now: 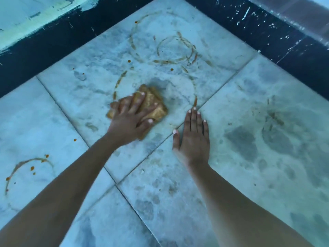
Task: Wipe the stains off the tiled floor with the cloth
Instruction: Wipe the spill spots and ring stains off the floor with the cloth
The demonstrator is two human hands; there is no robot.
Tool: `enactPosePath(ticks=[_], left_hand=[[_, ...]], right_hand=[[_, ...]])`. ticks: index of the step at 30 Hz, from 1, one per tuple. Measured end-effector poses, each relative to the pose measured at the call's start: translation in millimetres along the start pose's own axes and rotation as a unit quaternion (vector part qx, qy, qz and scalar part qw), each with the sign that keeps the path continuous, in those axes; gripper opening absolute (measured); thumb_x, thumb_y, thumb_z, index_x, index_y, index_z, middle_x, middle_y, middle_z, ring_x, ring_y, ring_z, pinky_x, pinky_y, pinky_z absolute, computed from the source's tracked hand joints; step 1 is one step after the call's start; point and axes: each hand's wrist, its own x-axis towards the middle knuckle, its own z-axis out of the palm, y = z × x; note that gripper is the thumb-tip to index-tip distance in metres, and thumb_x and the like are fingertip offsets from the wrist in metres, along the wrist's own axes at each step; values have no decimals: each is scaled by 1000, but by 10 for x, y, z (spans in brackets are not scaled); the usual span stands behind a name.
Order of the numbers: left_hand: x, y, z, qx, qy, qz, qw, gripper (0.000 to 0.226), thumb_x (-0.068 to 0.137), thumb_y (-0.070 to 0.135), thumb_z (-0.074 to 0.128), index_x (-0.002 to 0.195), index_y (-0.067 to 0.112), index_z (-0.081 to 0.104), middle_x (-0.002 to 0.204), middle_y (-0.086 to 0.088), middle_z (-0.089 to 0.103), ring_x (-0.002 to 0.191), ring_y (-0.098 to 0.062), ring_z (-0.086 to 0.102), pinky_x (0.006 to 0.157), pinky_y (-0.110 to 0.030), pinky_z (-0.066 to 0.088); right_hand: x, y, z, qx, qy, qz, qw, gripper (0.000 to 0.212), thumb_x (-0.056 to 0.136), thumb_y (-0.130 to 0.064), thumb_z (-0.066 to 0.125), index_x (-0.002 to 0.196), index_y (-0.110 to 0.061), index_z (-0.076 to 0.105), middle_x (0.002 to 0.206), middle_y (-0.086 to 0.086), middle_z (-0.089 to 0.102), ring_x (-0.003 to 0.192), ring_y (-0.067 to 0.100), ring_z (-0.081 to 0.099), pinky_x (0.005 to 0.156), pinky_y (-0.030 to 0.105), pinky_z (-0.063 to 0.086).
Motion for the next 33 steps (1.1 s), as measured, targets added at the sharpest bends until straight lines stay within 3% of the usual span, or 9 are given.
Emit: enactPosePath(ticks=[4, 6, 10, 13, 16, 21, 25, 30, 33], left_hand=[[545, -324, -173, -42, 7, -157, 987, 53, 92, 64, 17, 143, 54, 7, 159, 8, -7, 145, -28, -3, 112, -58, 1], [883, -120, -237, -59, -9, -181, 982, 51, 95, 60, 20, 144, 53, 7, 159, 6, -11, 145, -31, -8, 111, -61, -3], [688, 372, -99, -10, -19, -68, 997, 55, 92, 64, 14, 143, 53, -2, 158, 5, -15, 145, -31, -12, 111, -61, -6], [86, 255, 15, 7, 0, -1, 1000, 60, 83, 69, 3, 141, 55, -1, 159, 7, -10, 146, -27, -8, 112, -56, -4], [137, -96, -52, -4, 7, -71, 997, 58, 85, 67, 8, 141, 54, 4, 159, 8, -4, 146, -26, -2, 113, -55, 1], [1306, -66, -349, -68, 15, -173, 983, 48, 96, 57, 21, 144, 52, 13, 159, 8, -5, 145, -29, -4, 111, -60, 0], [1829, 488, -464, -69, -4, -105, 992, 52, 97, 54, 21, 147, 40, 20, 160, 7, 0, 145, -30, -3, 111, -62, -2], [1128, 566, -171, -19, 23, 74, 997, 60, 87, 66, 13, 144, 49, 19, 159, 10, 5, 146, -26, 0, 113, -55, -3], [1168, 131, -214, -25, 43, -15, 999, 56, 88, 67, 18, 142, 52, 19, 159, 11, 6, 146, -24, 3, 113, -53, 2]], right_hand=[[-9, 5, -5, -2, -9, -11, 1000, 72, 89, -43, 21, 148, -1, 20, 156, 15, 16, 145, 24, 14, 116, 37, 3], [-3, 0, -5, 0, -3, -7, 1000, 72, 89, -43, 22, 147, -1, 23, 155, 15, 20, 144, 25, 18, 116, 38, 6], [-5, -9, -6, -1, -4, -6, 1000, 72, 89, -43, 23, 147, 0, 23, 155, 16, 21, 144, 25, 19, 116, 38, 6], [-1, -8, -8, 0, -5, -2, 1000, 72, 89, -42, 24, 147, 0, 23, 155, 16, 20, 144, 25, 19, 116, 37, 5], [0, -18, -15, 3, 2, 3, 1000, 71, 89, -42, 26, 146, 1, 26, 154, 17, 23, 143, 26, 23, 115, 38, 8], [-4, -9, 9, 18, 8, 1, 1000, 71, 89, -42, 26, 146, -1, 26, 154, 15, 23, 143, 25, 22, 115, 38, 8], [5, -15, 14, 10, 14, 7, 1000, 70, 89, -41, 29, 144, 1, 30, 152, 15, 27, 141, 25, 27, 113, 39, 12], [3, -15, -9, 12, 5, 10, 1000, 70, 88, -41, 30, 144, 1, 30, 153, 16, 26, 142, 24, 25, 114, 39, 13], [4, -22, -2, 10, -2, 11, 1000, 70, 88, -41, 31, 144, 1, 31, 153, 16, 26, 142, 24, 24, 113, 40, 14]])
